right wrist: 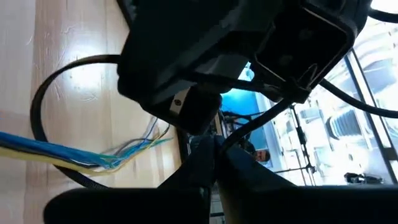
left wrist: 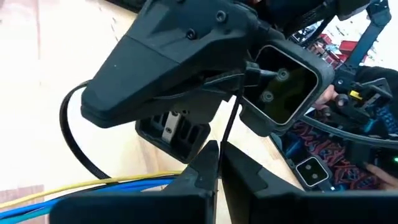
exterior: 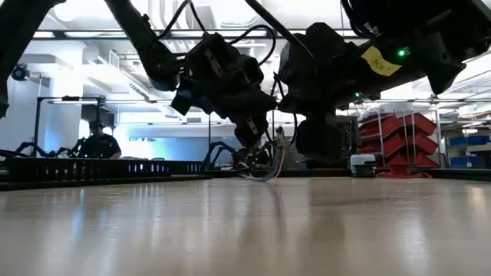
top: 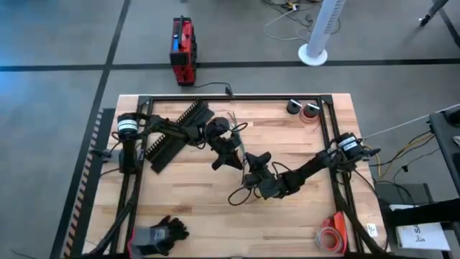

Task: Ziptie cables
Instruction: Wrap the cable wires together using a black zip tie

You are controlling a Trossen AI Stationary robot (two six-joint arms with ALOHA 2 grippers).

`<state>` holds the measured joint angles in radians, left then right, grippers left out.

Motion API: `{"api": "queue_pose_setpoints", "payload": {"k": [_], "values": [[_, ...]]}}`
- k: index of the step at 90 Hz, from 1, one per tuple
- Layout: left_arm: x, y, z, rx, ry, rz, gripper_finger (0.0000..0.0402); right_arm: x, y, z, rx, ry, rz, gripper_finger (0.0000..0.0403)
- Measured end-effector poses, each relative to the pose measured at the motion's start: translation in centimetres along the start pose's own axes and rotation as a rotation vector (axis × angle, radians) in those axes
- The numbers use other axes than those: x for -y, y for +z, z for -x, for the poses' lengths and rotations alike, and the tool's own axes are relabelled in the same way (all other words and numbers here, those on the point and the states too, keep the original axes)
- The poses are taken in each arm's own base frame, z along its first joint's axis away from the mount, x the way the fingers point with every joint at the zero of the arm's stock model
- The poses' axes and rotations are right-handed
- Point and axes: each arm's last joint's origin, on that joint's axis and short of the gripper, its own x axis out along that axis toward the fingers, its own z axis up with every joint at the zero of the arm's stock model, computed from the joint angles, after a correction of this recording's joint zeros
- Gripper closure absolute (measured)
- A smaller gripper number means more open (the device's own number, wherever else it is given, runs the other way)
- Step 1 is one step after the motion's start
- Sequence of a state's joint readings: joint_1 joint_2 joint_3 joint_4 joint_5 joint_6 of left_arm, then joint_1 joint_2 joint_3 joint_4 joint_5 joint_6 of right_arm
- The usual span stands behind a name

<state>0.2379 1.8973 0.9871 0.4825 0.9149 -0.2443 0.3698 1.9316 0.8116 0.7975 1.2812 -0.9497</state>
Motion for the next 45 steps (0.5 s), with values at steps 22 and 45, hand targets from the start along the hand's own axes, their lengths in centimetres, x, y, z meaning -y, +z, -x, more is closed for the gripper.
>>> {"api": "queue_pose_setpoints", "payload": {"k": [22, 45], "values": [[-0.02, 0.06, -0.01, 0.007, 0.012, -0.032, 0.0402, 0.00, 0.00, 0.00, 0.002, 0.001, -0.001, 0.0403], [-0.03, 0.06, 0.00, 0.007, 0.014, -0.032, 0.0396, -0.01, 0.01, 0.01, 0.002, 0.001, -0.016, 0.0403]]}}
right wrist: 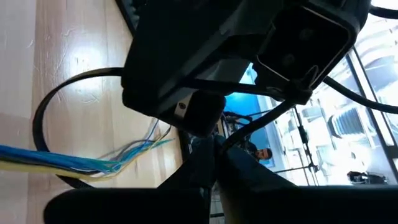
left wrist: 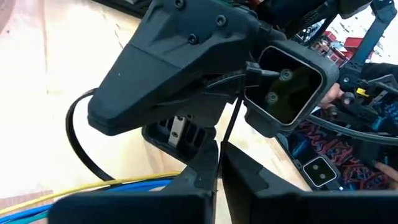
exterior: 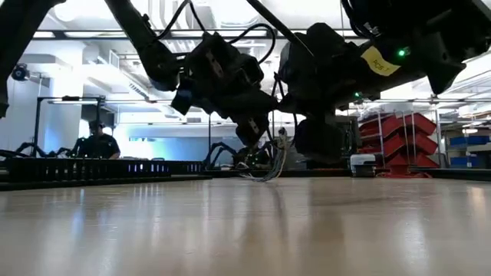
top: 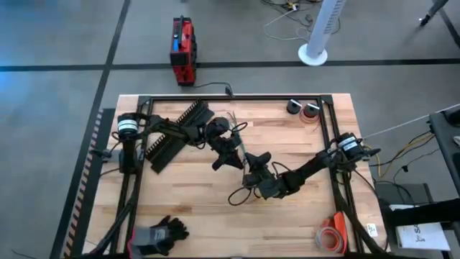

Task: Ziptie cables
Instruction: Wrap the cable wires together using a black zip tie

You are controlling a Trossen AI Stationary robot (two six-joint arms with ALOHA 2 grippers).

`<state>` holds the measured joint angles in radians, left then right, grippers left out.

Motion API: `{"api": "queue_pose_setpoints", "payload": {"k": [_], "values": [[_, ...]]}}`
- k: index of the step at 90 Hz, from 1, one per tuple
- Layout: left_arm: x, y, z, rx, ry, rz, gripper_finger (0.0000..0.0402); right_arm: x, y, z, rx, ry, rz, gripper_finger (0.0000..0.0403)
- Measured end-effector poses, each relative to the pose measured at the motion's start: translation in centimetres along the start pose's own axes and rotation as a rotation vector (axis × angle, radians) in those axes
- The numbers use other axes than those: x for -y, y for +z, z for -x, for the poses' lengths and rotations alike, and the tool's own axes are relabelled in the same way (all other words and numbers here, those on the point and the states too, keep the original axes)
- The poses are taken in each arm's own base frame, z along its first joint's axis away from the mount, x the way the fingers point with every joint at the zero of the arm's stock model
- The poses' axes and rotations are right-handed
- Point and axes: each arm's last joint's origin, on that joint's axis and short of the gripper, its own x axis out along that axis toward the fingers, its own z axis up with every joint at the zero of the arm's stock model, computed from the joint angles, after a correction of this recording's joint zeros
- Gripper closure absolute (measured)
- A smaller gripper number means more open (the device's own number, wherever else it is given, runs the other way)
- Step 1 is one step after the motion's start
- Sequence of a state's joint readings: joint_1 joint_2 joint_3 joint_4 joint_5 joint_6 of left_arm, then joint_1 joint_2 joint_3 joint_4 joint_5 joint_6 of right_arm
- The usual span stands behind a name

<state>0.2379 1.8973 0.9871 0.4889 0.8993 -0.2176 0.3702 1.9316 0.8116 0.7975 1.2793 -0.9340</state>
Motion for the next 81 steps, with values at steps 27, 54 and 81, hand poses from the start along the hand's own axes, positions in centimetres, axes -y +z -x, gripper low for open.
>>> {"api": "queue_pose_setpoints", "payload": {"k": [27, 54, 81], "values": [[0.01, -0.01, -0.01, -0.001, 0.000, 0.001, 0.0376, 0.00, 0.00, 0.00, 0.000, 0.000, 0.000, 0.0403], [0.00, -0.03, -0.02, -0.001, 0.000, 0.010, 0.0399, 0.00, 0.00, 0.00, 0.000, 0.000, 0.001, 0.0403], [0.00, -0.01, -0.02, 0.000, -0.001, 0.008, 0.0401, -0.07, 0.06, 0.01, 0.024, 0.018, 0.037, 0.0403]]}}
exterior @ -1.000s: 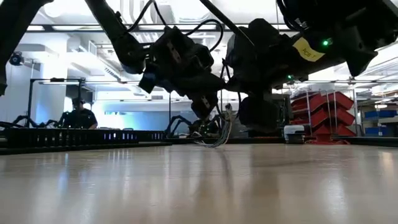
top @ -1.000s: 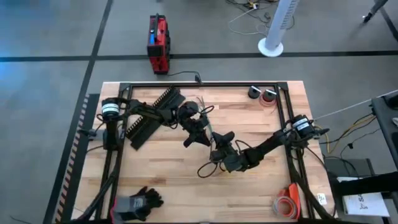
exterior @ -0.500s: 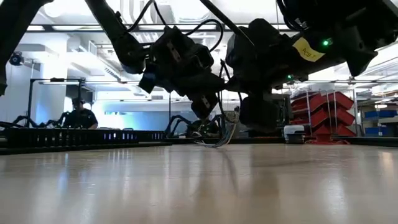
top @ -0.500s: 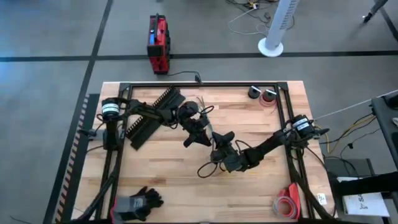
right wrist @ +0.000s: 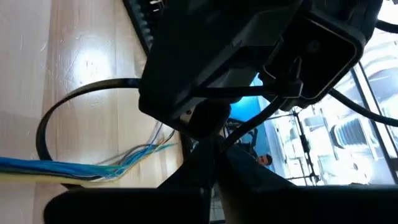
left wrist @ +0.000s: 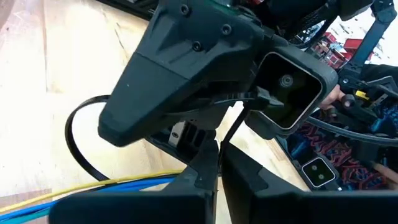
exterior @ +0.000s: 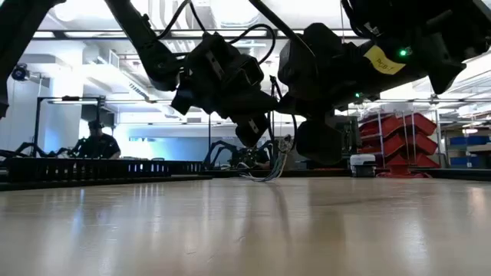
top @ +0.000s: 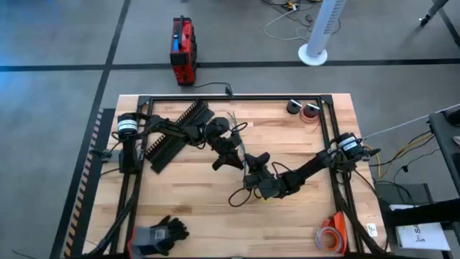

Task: Ziptie cables
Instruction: Wrap the cable wires together using a black zip tie

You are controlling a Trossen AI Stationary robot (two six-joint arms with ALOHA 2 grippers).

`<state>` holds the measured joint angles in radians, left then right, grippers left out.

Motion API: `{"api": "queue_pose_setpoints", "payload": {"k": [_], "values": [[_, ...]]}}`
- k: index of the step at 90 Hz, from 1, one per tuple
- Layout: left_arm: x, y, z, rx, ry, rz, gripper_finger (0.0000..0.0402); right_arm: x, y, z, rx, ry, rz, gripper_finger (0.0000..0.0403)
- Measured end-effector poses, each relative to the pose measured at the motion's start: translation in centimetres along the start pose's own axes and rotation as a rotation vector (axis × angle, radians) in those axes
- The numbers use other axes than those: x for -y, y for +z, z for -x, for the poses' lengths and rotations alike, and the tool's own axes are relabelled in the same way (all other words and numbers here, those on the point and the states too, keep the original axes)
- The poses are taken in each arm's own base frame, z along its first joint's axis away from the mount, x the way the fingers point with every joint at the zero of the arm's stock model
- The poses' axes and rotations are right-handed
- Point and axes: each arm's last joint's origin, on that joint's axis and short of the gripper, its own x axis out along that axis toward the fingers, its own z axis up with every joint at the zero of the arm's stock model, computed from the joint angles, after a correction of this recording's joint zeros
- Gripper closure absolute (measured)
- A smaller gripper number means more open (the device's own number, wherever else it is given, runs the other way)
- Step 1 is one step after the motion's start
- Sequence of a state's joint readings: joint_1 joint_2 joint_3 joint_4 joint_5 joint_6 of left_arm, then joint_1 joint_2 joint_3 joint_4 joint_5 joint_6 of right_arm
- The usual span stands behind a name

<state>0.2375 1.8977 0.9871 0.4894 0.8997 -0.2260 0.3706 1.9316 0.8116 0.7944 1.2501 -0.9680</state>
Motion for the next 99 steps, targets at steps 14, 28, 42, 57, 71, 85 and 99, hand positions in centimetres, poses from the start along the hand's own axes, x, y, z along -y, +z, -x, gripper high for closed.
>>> {"api": "queue_pose_setpoints", "payload": {"k": [14, 28, 42, 57, 71, 85, 99], "values": [[0.03, 0.12, 0.00, 0.009, -0.002, -0.012, 0.0396, 0.01, -0.02, 0.00, -0.006, -0.004, -0.006, 0.0403], [0.08, 0.33, 0.00, 0.023, -0.005, -0.029, 0.0386, 0.01, -0.02, 0.00, -0.006, -0.004, -0.016, 0.0403], [0.08, 0.35, 0.00, 0.025, -0.005, -0.028, 0.0379, 0.01, -0.02, 0.00, -0.006, -0.004, -0.015, 0.0403], [0.08, 0.35, 0.00, 0.025, -0.005, -0.014, 0.0379, 0.01, -0.02, 0.00, -0.006, -0.004, -0.003, 0.0403], [0.07, 0.35, 0.00, 0.026, -0.005, -0.010, 0.0377, 0.01, -0.02, 0.00, -0.006, -0.004, -0.002, 0.0403], [0.07, 0.36, 0.00, 0.026, -0.005, -0.010, 0.0378, 0.01, -0.02, 0.00, -0.006, -0.004, 0.001, 0.0403], [0.08, 0.45, 0.02, 0.033, -0.006, -0.019, 0.0379, 0.01, -0.02, 0.00, -0.006, -0.004, 0.001, 0.0403]]}}
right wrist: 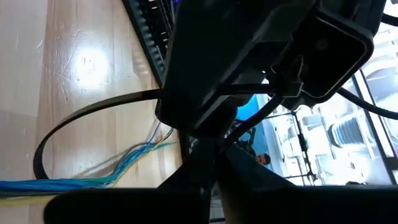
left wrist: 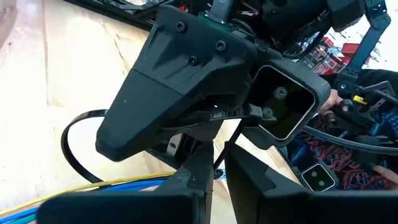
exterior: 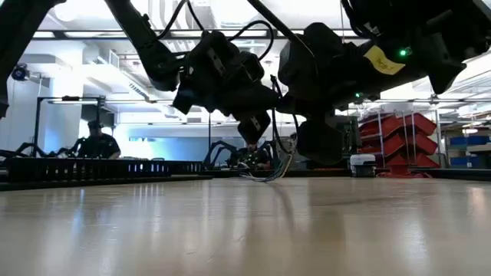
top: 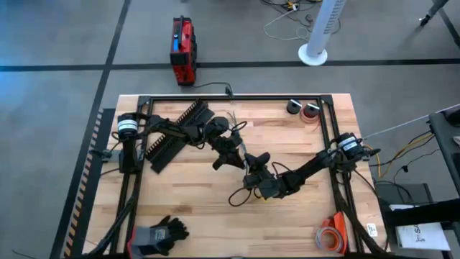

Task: Ziptie cables
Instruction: Wrap the cable wires together using a black zip tie

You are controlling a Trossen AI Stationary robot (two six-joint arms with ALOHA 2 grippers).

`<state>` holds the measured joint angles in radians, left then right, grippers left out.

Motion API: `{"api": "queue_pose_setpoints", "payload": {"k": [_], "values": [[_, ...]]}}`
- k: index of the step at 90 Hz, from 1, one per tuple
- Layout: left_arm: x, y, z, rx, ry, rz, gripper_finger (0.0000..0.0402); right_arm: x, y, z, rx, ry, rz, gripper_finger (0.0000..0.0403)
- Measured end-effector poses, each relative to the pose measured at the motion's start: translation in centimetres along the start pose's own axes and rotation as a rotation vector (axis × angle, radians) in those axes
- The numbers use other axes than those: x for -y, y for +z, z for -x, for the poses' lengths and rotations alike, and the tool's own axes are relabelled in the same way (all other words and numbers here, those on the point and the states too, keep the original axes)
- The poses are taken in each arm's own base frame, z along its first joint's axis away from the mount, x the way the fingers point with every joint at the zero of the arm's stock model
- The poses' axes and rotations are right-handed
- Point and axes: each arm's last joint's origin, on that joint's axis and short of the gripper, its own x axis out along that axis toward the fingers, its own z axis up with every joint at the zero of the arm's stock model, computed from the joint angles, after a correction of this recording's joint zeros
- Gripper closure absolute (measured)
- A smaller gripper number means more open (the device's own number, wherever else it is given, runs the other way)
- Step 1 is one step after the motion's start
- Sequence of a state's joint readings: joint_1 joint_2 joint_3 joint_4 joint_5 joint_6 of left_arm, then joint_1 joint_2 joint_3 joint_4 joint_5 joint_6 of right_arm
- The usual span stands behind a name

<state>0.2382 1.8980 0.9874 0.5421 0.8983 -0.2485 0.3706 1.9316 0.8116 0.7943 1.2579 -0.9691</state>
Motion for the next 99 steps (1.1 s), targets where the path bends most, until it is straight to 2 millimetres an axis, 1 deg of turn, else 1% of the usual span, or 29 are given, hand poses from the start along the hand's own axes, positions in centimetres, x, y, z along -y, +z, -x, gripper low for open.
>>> {"api": "queue_pose_setpoints", "payload": {"k": [48, 61, 70, 99], "values": [[0.2, 0.4, 0.2, 0.012, -0.002, -0.020, 0.0379, 0.0, 0.0, 0.0, 0.000, 0.000, 0.000, 0.0403], [0.2, 0.4, 0.2, 0.012, -0.004, -0.016, 0.0397, 0.0, 0.0, 0.0, 0.000, 0.000, 0.000, 0.0403], [0.2, 0.4, 0.2, 0.011, -0.006, -0.005, 0.0400, 0.0, 0.0, 0.0, 0.000, -0.002, 0.001, 0.0403], [0.2, 0.4, 0.2, 0.008, -0.008, 0.027, 0.0402, 1.3, 1.6, -0.2, -0.016, -0.034, 0.054, 0.0403]]}}
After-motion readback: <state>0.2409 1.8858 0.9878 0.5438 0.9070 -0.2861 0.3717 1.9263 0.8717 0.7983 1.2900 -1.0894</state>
